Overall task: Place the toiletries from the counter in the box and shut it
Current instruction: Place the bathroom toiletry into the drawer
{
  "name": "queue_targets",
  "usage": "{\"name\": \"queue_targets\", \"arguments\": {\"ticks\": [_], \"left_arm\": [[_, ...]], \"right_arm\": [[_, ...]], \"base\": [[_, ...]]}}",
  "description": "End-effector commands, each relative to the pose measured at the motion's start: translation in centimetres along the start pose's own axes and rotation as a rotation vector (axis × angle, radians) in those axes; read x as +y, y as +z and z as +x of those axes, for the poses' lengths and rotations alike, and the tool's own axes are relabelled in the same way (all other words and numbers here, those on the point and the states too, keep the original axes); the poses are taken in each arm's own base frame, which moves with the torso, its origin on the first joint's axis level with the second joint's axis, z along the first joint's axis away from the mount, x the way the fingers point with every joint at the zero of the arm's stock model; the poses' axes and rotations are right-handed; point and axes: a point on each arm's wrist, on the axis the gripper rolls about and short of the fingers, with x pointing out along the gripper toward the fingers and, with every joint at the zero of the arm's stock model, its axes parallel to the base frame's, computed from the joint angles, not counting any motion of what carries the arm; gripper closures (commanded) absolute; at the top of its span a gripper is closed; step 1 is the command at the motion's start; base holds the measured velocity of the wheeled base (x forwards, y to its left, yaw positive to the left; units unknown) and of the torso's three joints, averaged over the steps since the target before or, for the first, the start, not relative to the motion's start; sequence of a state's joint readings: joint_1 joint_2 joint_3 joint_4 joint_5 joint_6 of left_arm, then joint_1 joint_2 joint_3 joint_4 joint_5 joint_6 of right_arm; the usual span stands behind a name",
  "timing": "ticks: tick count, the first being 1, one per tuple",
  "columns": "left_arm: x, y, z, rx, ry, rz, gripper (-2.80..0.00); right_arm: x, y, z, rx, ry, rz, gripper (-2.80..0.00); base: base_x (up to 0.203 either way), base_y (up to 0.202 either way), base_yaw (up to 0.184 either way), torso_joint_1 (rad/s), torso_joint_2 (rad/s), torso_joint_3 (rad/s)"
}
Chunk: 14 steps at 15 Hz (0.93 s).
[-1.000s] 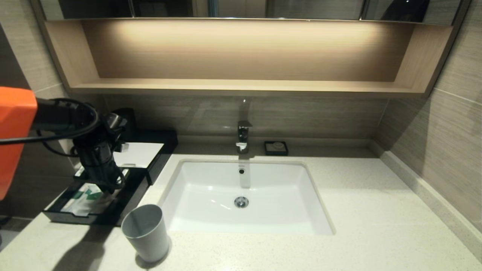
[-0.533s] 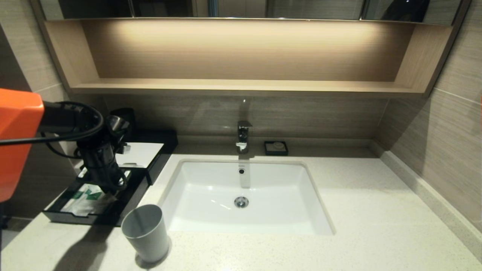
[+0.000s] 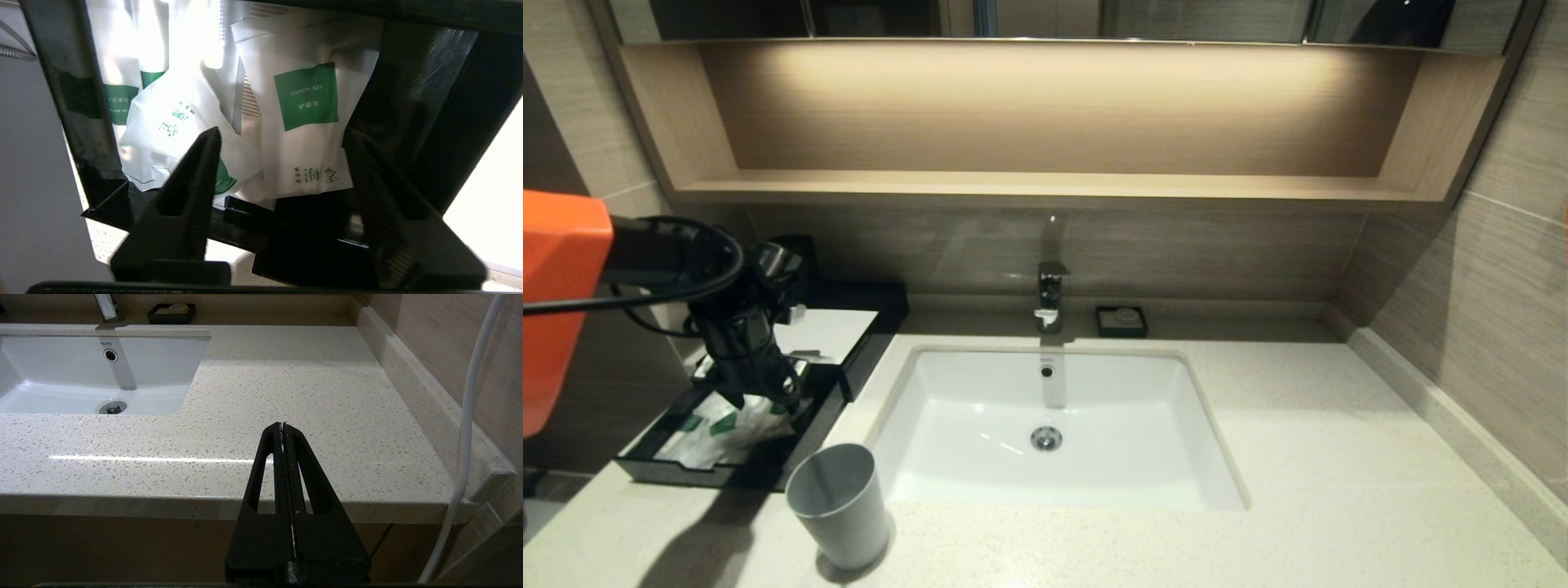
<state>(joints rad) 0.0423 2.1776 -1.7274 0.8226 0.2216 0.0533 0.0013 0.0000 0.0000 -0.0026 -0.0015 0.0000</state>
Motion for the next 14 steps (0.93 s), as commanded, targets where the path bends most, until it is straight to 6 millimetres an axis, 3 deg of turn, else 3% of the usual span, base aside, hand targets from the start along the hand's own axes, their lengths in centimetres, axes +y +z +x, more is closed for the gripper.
{"name": "queue_targets", "arguments": {"ticks": [1, 10, 11, 14], "left_arm": [[0.3, -0.1, -1.2, -0.024, 0.004, -0.006, -2.80], [2.1, -2.2, -8.3, -0.185, -0.012, -0.072, -2.80], [2.3, -2.6, -8.3, -0.175, -0.014, -0.078, 0.00], [3.2, -4.3, -8.5, -0.143, -0.029, -0.100, 0.00]], "right_arm": [[0.0, 0.0, 0.0, 0.001, 0.000, 0.000, 0.00], [0.0, 0.0, 0.0, -0.002, 0.000, 0.000, 0.00], [0.0, 0.0, 0.0, 0.001, 0.000, 0.000, 0.00], [0.0, 0.0, 0.0, 0.000, 0.000, 0.000, 0.00]], "base": [[0.000, 0.000, 0.000, 0.000, 0.00, 0.000], [0.000, 0.000, 0.000, 0.000, 0.00, 0.000], [0.000, 0.000, 0.000, 0.000, 0.00, 0.000], [0.000, 0.000, 0.000, 0.000, 0.00, 0.000]]}}
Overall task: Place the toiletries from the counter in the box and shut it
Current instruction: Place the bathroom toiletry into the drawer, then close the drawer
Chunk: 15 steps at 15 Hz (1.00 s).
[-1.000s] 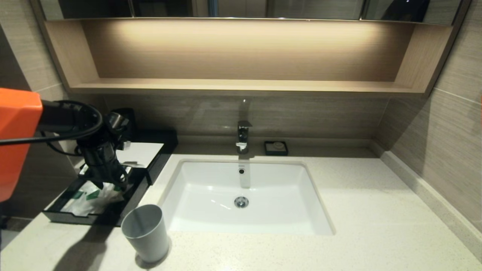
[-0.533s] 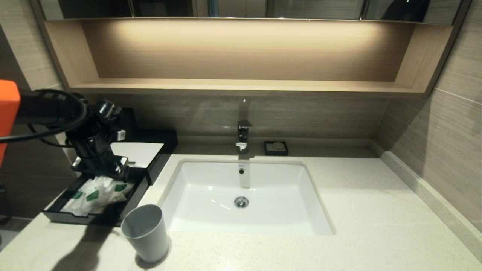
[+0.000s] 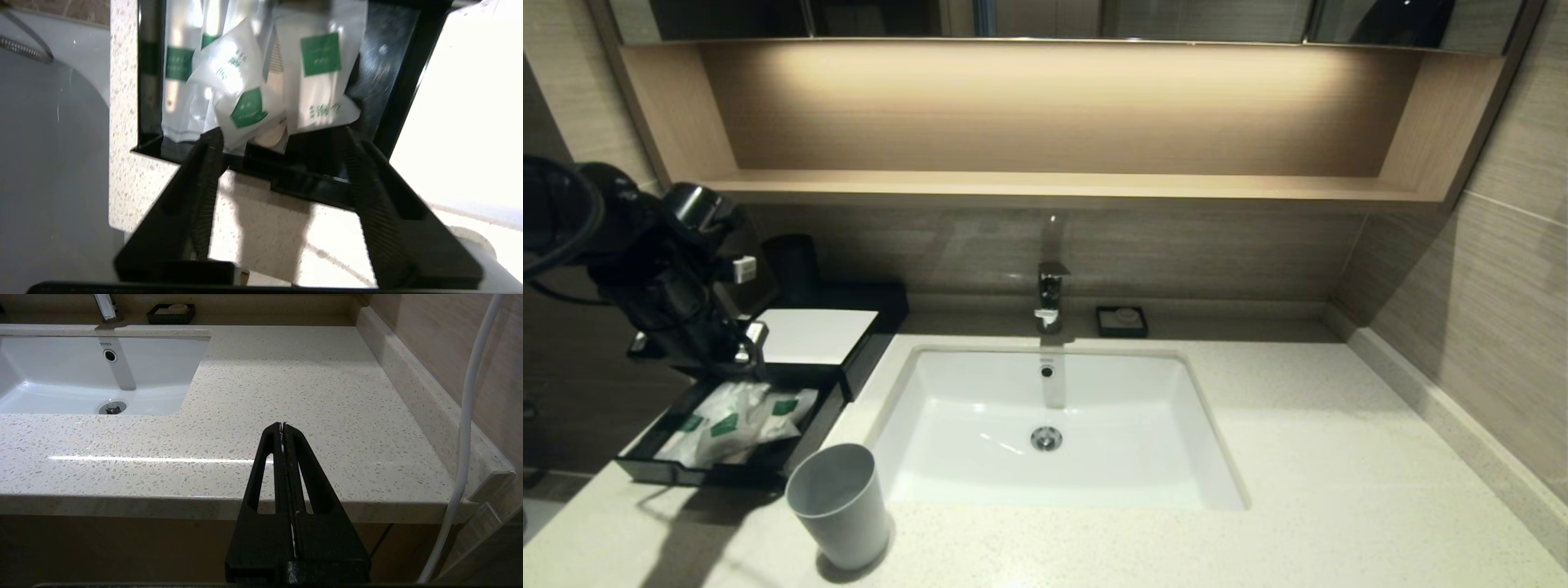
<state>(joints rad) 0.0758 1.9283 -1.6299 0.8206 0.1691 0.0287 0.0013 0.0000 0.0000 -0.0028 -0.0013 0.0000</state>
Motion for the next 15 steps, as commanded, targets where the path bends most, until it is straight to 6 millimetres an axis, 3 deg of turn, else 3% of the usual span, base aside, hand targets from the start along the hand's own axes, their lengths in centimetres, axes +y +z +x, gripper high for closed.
{"name": "queue_targets", "arguments": {"ticks": [1, 6, 13, 15], "left_arm": [[1.1, -1.7, -1.1, 0.017, 0.010, -0.025, 0.00], [1.6, -4.5, -1.3, 0.053, 0.007, -0.138, 0.00], [1.2, -9.1, -1.2, 0.001, -0.055, -0.145, 0.00], [1.1, -9.2, -1.1, -0.011, -0.056, -0.135, 0.00]], "right_arm": [[0.0, 0.0, 0.0, 0.000, 0.000, 0.000, 0.00], [0.0, 0.0, 0.0, 0.000, 0.000, 0.000, 0.00], [0.0, 0.0, 0.0, 0.001, 0.000, 0.000, 0.00], [0.0, 0.0, 0.0, 0.001, 0.000, 0.000, 0.00]], "base": [[0.000, 0.000, 0.000, 0.000, 0.00, 0.000], [0.000, 0.000, 0.000, 0.000, 0.00, 0.000], [0.000, 0.000, 0.000, 0.000, 0.00, 0.000], [0.000, 0.000, 0.000, 0.000, 0.00, 0.000]]}}
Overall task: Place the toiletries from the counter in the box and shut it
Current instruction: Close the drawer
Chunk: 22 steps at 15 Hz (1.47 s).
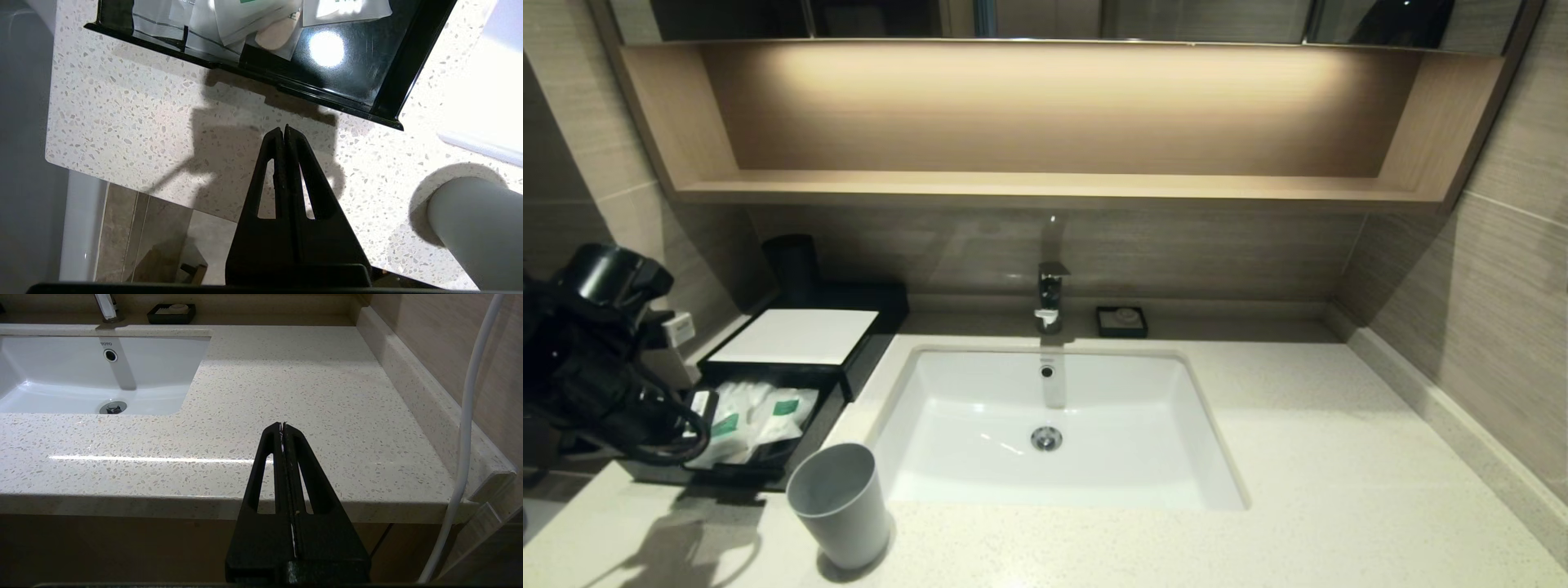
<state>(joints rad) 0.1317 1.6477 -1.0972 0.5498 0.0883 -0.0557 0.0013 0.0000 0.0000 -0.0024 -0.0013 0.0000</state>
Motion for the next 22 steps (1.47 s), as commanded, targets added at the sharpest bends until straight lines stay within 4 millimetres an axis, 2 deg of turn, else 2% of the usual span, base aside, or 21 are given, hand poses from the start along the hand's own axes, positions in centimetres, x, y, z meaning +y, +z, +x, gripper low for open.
{"name": "queue_targets", "arguments": {"ticks": [1, 8, 22], "left_arm": [[0.0, -0.8, -0.2, 0.013, -0.002, 0.001, 0.00], [0.4, -1.3, 1.3, 0.072, 0.013, -0.012, 0.00], [-0.2, -2.0, 3.1, 0.154, 0.006, 0.014, 0.00]], "right_arm": [[0.0, 0.0, 0.0, -0.001, 0.000, 0.000, 0.00], [0.0, 0.0, 0.0, 0.001, 0.000, 0.000, 0.00], [0.0, 0.0, 0.0, 0.000, 0.000, 0.000, 0.00]], "base": [[0.000, 0.000, 0.000, 0.000, 0.00, 0.000], [0.000, 0.000, 0.000, 0.000, 0.00, 0.000], [0.000, 0.000, 0.000, 0.000, 0.00, 0.000]]}}
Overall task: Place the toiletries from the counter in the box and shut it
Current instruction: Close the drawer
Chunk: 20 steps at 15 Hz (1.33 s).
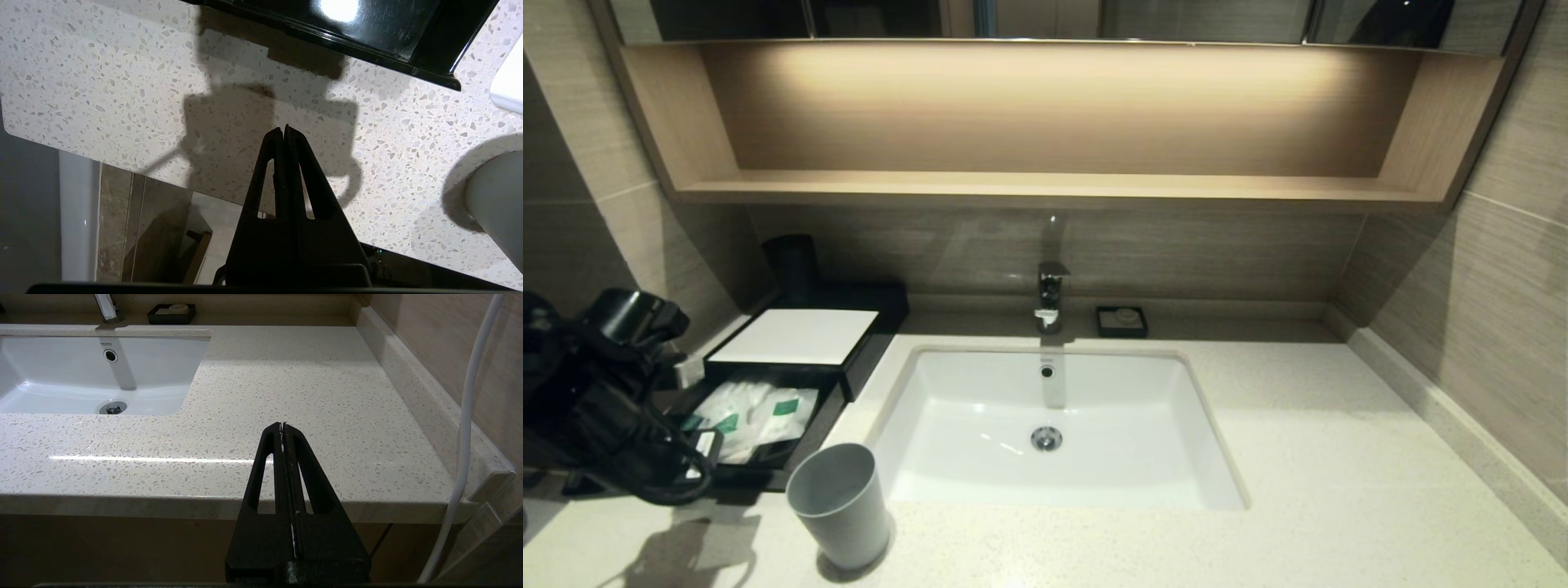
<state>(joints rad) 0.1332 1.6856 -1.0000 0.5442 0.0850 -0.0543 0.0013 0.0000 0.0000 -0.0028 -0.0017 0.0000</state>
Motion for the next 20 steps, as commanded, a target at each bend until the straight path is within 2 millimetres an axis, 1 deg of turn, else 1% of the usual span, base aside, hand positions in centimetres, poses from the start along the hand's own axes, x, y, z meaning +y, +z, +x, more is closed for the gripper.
{"name": "queue_targets", "arguments": {"ticks": [1, 8, 12, 13, 16, 20], "left_arm": [[-0.1, 0.2, 0.9, 0.033, 0.002, 0.003, 0.00], [-0.5, 1.1, 3.2, 0.030, 0.002, 0.004, 0.00], [-0.6, 1.4, 3.6, 0.016, -0.003, 0.003, 0.00], [-0.7, 1.4, 4.0, 0.014, -0.003, 0.004, 0.00], [-0.8, 1.7, 4.0, -0.015, -0.006, 0.004, 0.00], [-1.9, 1.5, 3.6, -0.024, -0.022, 0.038, 0.00]], "right_arm": [[0.0, 0.0, 0.0, 0.001, 0.000, 0.000, 0.00], [0.0, 0.0, 0.0, 0.001, 0.000, 0.000, 0.00], [0.0, 0.0, 0.0, 0.001, 0.000, 0.000, 0.00], [0.0, 0.0, 0.0, 0.001, 0.000, 0.000, 0.00], [0.0, 0.0, 0.0, 0.000, 0.000, 0.000, 0.00], [0.0, 0.0, 0.0, 0.000, 0.000, 0.000, 0.00]], "base": [[0.000, 0.000, 0.000, 0.000, 0.00, 0.000], [0.000, 0.000, 0.000, 0.000, 0.00, 0.000], [0.000, 0.000, 0.000, 0.000, 0.00, 0.000], [0.000, 0.000, 0.000, 0.000, 0.00, 0.000], [0.000, 0.000, 0.000, 0.000, 0.00, 0.000], [0.000, 0.000, 0.000, 0.000, 0.00, 0.000]]}}
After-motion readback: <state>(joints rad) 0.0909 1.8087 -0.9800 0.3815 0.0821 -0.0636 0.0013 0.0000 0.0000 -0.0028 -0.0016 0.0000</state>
